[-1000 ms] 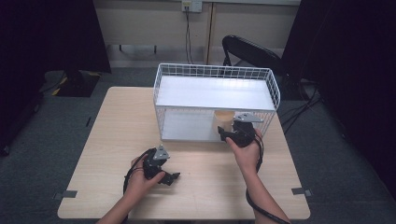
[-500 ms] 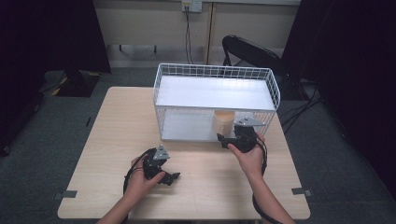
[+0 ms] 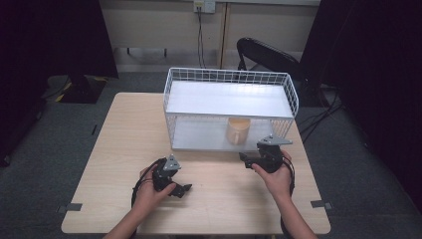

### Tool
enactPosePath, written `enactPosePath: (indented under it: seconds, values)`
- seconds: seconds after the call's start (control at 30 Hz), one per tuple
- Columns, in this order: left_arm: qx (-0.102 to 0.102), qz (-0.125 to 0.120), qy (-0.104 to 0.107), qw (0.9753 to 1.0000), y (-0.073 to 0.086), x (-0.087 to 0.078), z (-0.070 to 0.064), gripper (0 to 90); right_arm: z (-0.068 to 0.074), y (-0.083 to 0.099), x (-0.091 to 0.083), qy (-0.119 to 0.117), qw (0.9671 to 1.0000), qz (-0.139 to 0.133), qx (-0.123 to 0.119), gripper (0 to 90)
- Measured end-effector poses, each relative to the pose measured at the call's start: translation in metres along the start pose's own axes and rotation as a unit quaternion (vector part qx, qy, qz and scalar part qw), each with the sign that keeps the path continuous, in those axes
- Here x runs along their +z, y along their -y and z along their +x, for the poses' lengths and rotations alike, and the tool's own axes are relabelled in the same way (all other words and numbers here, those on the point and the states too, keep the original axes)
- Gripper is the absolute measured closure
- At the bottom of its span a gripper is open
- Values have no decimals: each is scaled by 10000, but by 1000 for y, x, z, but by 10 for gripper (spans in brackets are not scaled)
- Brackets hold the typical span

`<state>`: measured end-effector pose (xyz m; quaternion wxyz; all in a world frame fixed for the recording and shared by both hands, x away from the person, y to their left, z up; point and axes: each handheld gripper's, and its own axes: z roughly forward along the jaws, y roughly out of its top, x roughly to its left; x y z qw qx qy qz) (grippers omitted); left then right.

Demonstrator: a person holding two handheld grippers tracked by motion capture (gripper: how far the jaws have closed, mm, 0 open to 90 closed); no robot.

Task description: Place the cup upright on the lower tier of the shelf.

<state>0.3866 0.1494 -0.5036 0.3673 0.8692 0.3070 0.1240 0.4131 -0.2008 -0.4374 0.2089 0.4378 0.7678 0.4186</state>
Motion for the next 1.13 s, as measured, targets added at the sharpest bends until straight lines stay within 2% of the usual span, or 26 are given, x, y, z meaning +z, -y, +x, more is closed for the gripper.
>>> enactPosePath:
  seconds: [0.5,1.13]
  values:
    - [-2,-5,1,10000,0,0,0,0,-5,26,-8,-104,9998,136,29,179]
    - [-6,-1,11,10000,0,0,0,0,-5,52,-5,-188,9991,369,28,171]
